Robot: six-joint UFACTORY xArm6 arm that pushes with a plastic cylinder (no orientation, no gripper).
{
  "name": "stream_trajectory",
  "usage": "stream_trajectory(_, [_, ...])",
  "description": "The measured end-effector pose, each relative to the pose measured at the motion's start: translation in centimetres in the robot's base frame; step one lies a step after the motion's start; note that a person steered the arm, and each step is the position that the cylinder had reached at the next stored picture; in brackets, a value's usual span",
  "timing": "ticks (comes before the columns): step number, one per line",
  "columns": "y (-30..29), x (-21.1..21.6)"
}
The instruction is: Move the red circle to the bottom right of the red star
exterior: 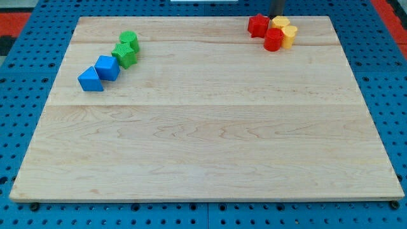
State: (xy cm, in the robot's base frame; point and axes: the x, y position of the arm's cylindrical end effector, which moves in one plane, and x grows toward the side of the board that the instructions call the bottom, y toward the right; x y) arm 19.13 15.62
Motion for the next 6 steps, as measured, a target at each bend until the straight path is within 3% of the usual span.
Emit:
stream_trajectory(1, [-2.8,0.1])
stream_trajectory(2, [-11.4,0.2])
stream_trajectory(4, [-7.0,0.8])
stream_trajectory(6, [-0.9,4.4])
